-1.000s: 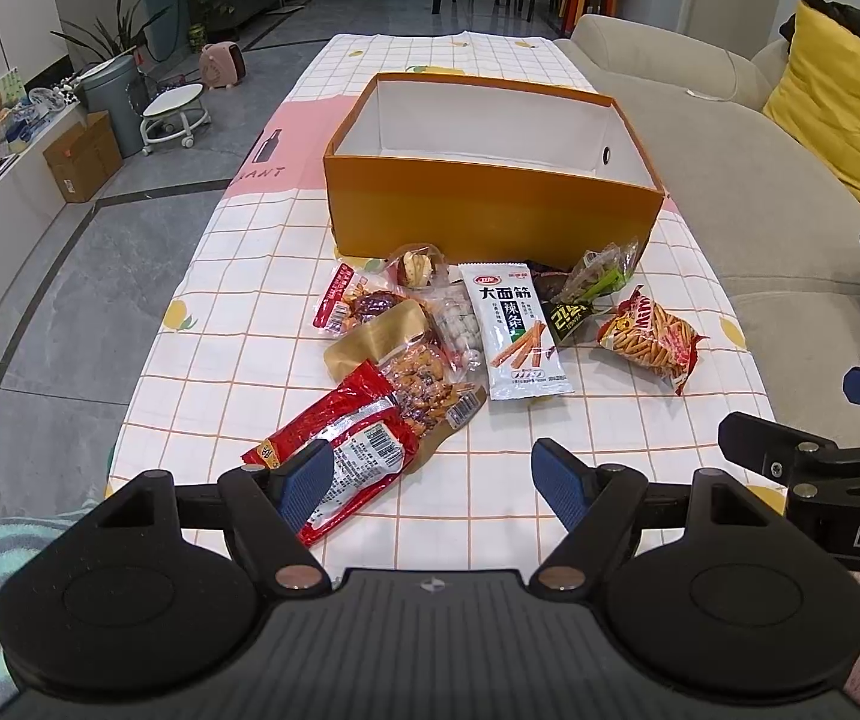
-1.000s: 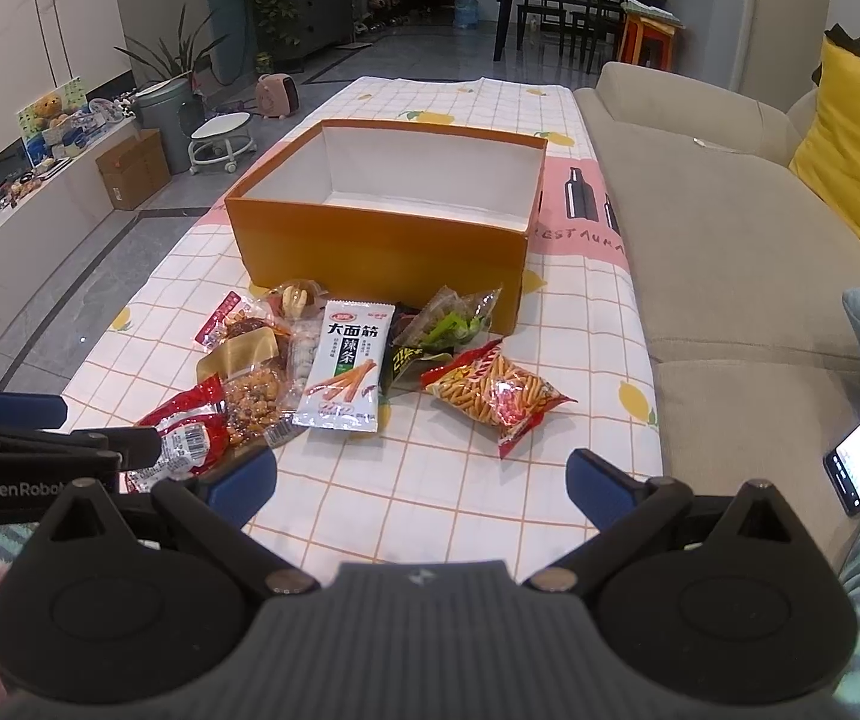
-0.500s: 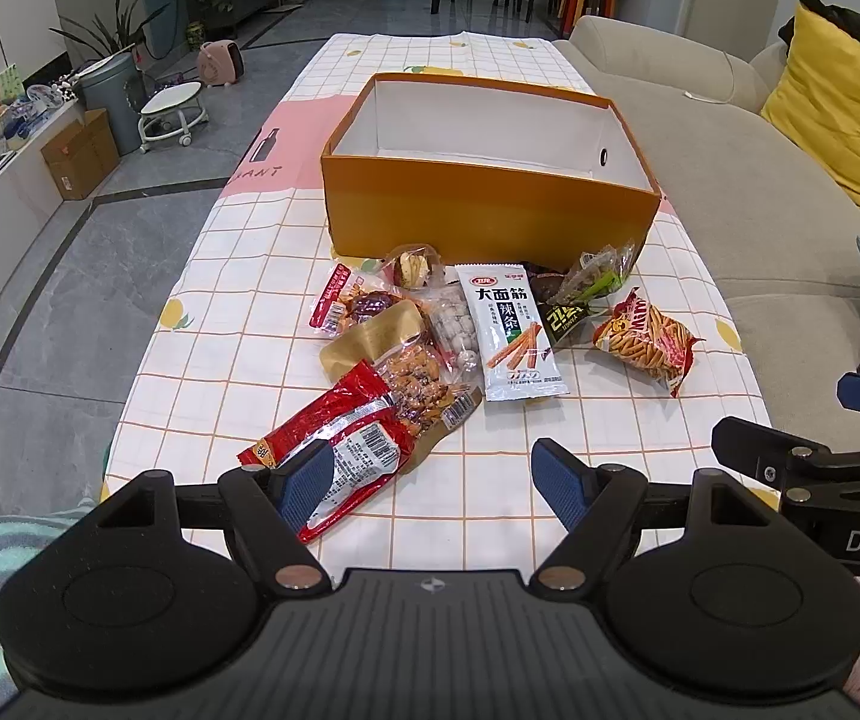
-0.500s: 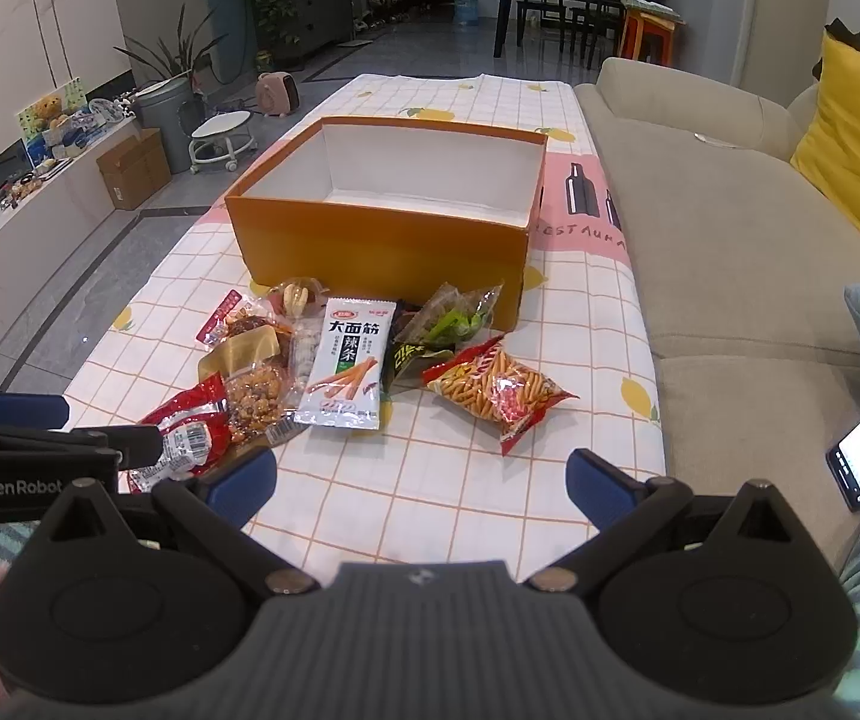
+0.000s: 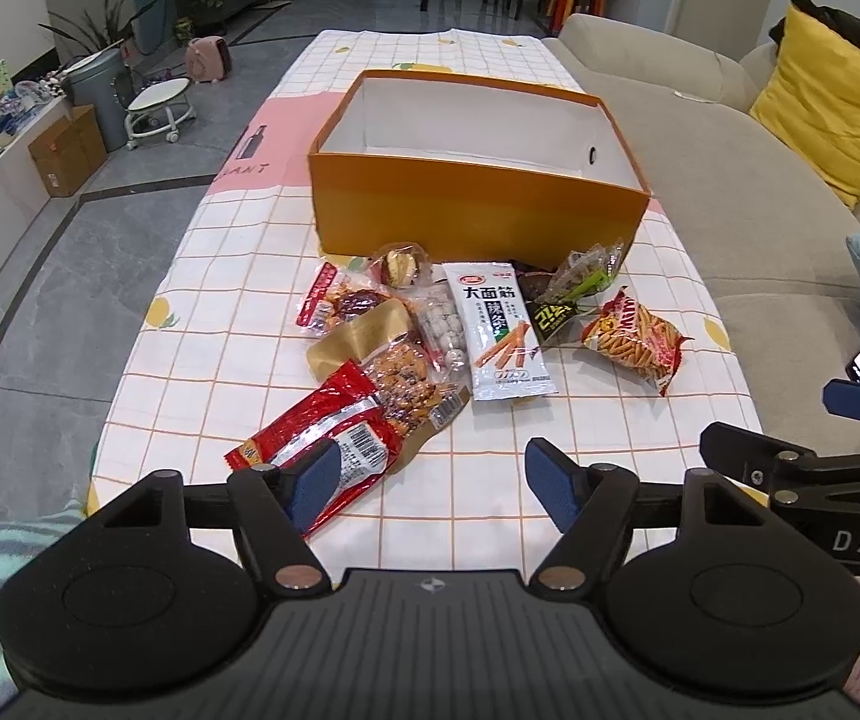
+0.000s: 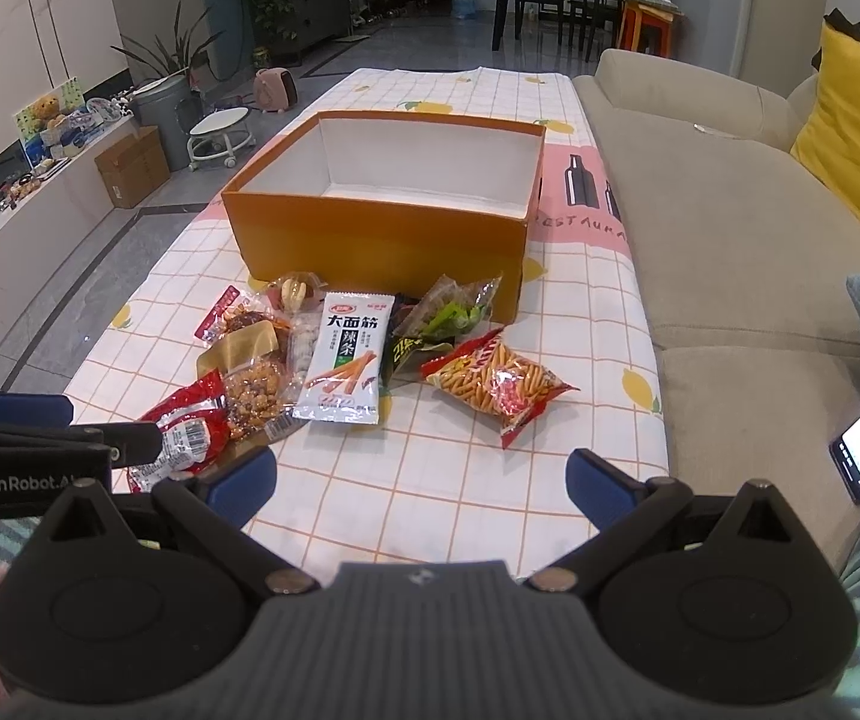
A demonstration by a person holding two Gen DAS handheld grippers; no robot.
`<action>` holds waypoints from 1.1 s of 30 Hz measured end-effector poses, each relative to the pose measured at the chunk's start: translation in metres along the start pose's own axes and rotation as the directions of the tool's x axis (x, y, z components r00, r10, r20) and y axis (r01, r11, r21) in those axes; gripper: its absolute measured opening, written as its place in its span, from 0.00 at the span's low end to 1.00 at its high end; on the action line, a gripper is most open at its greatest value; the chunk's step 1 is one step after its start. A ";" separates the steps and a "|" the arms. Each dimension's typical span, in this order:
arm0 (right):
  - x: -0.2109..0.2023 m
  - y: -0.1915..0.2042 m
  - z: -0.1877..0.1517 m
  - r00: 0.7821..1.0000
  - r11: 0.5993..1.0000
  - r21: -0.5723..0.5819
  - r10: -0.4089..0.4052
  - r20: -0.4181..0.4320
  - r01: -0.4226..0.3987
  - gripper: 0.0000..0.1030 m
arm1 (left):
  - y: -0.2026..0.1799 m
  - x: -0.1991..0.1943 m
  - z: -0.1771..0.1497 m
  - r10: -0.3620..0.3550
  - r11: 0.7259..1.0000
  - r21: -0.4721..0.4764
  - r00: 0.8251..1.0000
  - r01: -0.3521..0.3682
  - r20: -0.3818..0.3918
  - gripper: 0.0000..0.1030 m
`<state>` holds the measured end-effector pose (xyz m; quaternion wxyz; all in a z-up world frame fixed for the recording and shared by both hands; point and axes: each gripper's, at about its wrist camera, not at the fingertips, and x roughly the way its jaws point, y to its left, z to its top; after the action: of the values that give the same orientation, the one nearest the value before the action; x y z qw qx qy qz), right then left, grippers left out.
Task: Organize snacks
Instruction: 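Grasp the red-silver bag with the left tool while the right tool grasps the orange Mimi bag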
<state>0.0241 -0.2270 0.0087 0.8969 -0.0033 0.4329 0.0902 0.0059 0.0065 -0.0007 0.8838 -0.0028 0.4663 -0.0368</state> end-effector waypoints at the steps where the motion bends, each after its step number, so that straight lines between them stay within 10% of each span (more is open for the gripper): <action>1: 0.001 -0.001 0.000 1.000 1.000 0.001 0.001 -0.002 -0.001 0.96 | 0.002 0.001 0.001 -0.005 1.000 0.003 1.000 0.005 0.003 0.76; 11: 0.037 -0.013 0.008 0.998 0.998 -0.016 0.062 -0.004 -0.062 0.96 | 0.016 0.025 0.019 -0.023 0.998 0.057 0.999 0.020 0.044 0.75; 23: 0.115 -0.037 0.025 0.996 0.989 -0.143 0.006 -0.091 -0.019 0.88 | 0.053 0.100 0.037 -0.039 0.990 0.127 0.978 0.066 -0.205 0.82; 33: 0.166 -0.050 0.041 0.987 0.956 -0.281 0.044 -0.153 -0.087 0.89 | 0.056 0.145 0.026 0.018 0.897 0.414 0.924 0.154 -0.382 0.87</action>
<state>0.1654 -0.2458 -0.0985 0.8496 -0.1252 0.4792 0.1811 0.1127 0.0513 -0.1080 0.7540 0.1858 0.6063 -0.1714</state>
